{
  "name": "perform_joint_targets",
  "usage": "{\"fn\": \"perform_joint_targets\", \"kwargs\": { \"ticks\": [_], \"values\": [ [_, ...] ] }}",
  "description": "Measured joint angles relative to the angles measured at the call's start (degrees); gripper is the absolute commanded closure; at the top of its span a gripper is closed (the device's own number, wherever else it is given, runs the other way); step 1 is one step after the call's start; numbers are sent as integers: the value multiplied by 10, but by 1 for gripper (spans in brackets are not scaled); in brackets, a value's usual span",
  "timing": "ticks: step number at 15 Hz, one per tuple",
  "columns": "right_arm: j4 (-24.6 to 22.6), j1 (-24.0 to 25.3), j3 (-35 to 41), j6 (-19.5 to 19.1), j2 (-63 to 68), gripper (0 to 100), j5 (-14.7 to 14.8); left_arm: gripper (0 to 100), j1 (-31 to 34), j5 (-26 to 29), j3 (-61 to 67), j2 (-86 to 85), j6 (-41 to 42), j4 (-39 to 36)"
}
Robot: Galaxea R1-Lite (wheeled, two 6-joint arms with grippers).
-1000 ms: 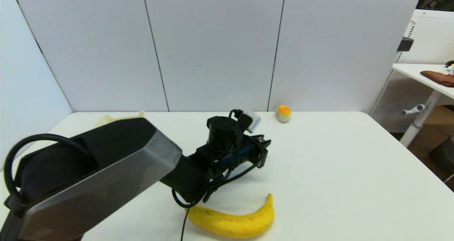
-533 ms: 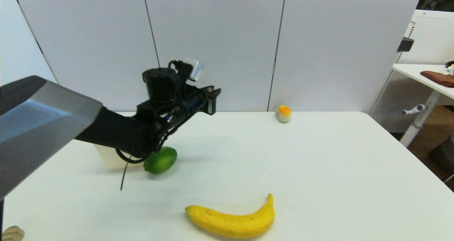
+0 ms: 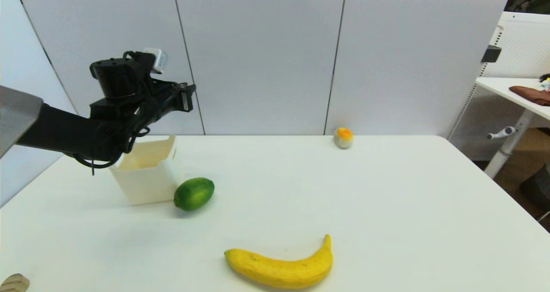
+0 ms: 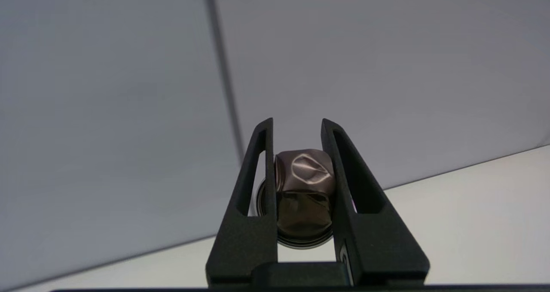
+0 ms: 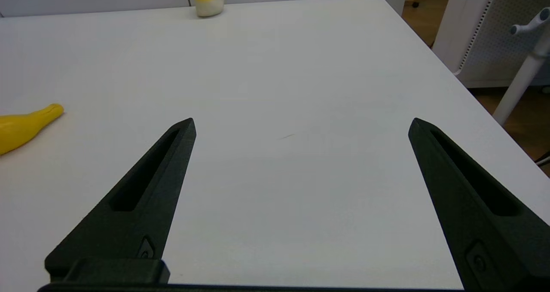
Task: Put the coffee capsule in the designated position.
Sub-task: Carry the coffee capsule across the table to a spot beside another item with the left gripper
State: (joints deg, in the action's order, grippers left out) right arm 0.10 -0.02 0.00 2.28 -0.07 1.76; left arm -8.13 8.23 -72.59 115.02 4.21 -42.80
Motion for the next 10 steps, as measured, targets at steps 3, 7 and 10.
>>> {"fn": "perform_joint_targets", "kwargs": {
  "ticks": [3, 7, 10],
  "values": [
    [0, 0, 0, 0, 0, 0, 0, 100, 28, 0, -46, -1, 0, 79],
    [0, 0, 0, 0, 0, 0, 0, 100, 46, 0, -106, -2, 0, 203],
    [0, 0, 0, 0, 0, 0, 0, 100, 51, 0, -132, 1, 0, 295]
  ]
}}
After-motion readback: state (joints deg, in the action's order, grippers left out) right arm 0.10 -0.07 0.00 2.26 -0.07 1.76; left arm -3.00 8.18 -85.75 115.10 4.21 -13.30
